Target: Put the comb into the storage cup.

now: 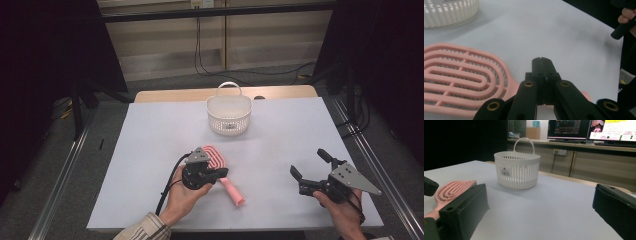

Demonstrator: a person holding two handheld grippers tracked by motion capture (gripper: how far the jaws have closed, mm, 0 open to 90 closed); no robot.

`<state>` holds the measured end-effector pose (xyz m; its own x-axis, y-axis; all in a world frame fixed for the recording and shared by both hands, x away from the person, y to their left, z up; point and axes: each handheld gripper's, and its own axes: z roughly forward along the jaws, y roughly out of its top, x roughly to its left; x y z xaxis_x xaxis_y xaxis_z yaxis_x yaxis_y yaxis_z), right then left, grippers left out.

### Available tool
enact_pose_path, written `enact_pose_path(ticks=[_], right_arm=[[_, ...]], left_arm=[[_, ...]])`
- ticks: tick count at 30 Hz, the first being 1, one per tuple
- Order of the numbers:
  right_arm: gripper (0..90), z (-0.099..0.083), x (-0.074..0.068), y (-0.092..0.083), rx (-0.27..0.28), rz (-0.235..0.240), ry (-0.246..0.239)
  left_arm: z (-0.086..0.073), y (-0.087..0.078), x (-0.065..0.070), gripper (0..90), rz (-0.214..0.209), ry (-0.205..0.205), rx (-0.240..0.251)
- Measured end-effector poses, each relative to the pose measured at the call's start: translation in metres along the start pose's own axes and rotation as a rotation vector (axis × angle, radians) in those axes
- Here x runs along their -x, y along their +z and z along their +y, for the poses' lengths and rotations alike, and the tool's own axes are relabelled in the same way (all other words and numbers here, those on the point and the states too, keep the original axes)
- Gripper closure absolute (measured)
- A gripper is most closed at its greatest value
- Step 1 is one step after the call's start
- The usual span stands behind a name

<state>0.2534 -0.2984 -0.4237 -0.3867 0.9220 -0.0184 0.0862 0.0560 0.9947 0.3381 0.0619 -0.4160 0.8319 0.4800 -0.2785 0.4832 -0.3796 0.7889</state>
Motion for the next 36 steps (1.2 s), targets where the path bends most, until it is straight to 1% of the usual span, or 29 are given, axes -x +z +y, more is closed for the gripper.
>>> enact_pose_path(ticks=[4,5,6,7,9,11,13,14,15,18,22,23,24,25,26,33,35,36], right_arm=[[0.0,0.000,0.000,0.000,-0.003,0.000,0.000],[0.0,0.000,0.000,0.000,-0.002,0.002,0.000],[0.0,0.000,0.000,0.000,-0.002,0.002,0.000],[0.0,0.000,0.000,0.000,-0.005,0.003,0.002],[0.0,0.000,0.000,0.000,-0.005,0.003,0.002],[0.0,0.000,0.000,0.000,-0.004,0.001,0.000],[0.0,0.000,0.000,0.000,-0.009,0.000,0.001],[0.0,-0.001,0.000,0.000,-0.011,0.000,-0.004],[0.0,-0.001,0.000,0.001,-0.015,0.003,-0.011],[0.0,-0.001,-0.001,0.000,-0.009,0.004,-0.003],[0.0,-0.001,0.000,0.000,-0.010,0.002,-0.004],[0.0,-0.001,-0.001,0.000,-0.009,0.003,-0.006],[0.0,-0.001,-0.001,0.000,-0.007,0.002,-0.009],[0.0,0.000,-0.001,0.001,-0.009,0.003,-0.009],[0.0,0.000,-0.001,0.001,-0.009,0.003,-0.009],[0.0,-0.001,0.000,0.000,-0.011,0.003,-0.004],[0.0,-0.001,0.000,0.000,-0.011,0.005,-0.007],[0.0,-0.001,-0.001,0.000,-0.009,0.003,-0.007]], left_arm=[[0.001,0.008,0.003,90.0,-0.017,0.003,-0.049],[0.002,0.011,0.004,90.0,-0.018,0.000,-0.055],[0.002,0.012,0.005,90.0,-0.007,-0.002,-0.060],[0.003,0.013,0.005,90.0,-0.014,0.005,-0.066],[0.006,0.015,0.007,90.0,-0.005,0.011,-0.079],[0.008,0.018,0.010,90.0,-0.010,0.018,-0.087],[0.008,0.021,0.014,90.0,-0.023,0.032,-0.097],[0.008,0.023,0.015,90.0,-0.035,0.042,-0.110],[0.008,0.024,0.017,90.0,-0.046,0.043,-0.123],[0.006,0.026,0.019,90.0,-0.059,0.050,-0.145],[0.008,0.031,0.019,90.0,-0.050,0.056,-0.159],[0.008,0.034,0.018,90.0,-0.032,0.061,-0.164],[0.007,0.037,0.018,90.0,-0.033,0.061,-0.161],[0.007,0.040,0.019,90.0,-0.029,0.069,-0.180],[0.006,0.042,0.019,90.0,-0.035,0.067,-0.185],[0.003,0.042,0.023,90.0,-0.056,0.070,-0.203],[0.002,0.043,0.024,90.0,-0.042,0.070,-0.206],[0.001,0.044,0.024,90.0,-0.033,0.073,-0.218]])
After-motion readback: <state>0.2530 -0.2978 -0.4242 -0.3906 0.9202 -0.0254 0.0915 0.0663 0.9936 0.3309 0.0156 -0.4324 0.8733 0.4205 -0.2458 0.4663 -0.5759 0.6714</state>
